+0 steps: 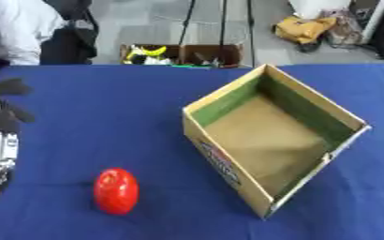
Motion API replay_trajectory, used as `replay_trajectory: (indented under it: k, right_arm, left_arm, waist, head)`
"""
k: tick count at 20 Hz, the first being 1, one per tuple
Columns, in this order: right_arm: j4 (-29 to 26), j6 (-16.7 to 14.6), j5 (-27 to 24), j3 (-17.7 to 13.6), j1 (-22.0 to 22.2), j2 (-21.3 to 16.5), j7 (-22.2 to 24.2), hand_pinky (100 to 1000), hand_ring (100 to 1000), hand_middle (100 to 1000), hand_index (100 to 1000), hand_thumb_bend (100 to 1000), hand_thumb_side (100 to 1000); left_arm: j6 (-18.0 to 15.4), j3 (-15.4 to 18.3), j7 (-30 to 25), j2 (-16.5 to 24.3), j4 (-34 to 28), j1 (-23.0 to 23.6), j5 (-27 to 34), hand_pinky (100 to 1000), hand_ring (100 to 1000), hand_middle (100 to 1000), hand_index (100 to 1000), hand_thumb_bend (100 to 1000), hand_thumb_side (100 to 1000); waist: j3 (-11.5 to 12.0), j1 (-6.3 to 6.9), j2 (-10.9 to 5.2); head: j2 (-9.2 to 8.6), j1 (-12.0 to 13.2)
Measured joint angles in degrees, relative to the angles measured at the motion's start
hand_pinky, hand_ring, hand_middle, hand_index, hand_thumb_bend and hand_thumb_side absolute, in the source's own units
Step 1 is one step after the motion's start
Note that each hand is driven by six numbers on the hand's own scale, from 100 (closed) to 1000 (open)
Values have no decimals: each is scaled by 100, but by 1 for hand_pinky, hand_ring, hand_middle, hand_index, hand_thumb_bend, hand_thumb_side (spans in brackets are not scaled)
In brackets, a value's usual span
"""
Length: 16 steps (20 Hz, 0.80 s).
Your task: Pick up objects on the table and place them in the box.
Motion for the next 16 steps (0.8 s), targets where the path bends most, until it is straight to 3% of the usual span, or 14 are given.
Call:
replay_trajectory:
  k: [3, 7, 16]
  right_arm:
    - [0, 60, 3, 1, 16, -1, 74, 559, 473, 376, 566, 100, 419]
    - [0, 107, 7, 3, 22, -1, 127, 560, 473, 376, 566, 100, 418]
    - [0, 139, 17, 35, 124, -51, 184, 561, 472, 376, 565, 100, 418]
  left_arm:
    - [-34, -111, -267, 292, 44, -149, -269, 310, 570, 754, 906, 100, 812]
    - [-91, -244, -624, 603, 147, -325, -564, 336, 596, 774, 920, 100, 805]
    - [-301, -772, -1403, 1453, 546, -996, -914, 436, 694, 846, 965, 100, 779]
  waist:
    - [-36, 7, -19]
    - [-45, 56, -52]
    - [-73, 136, -179]
  head:
    - [202, -18]
    - [342, -22]
    - [394, -45]
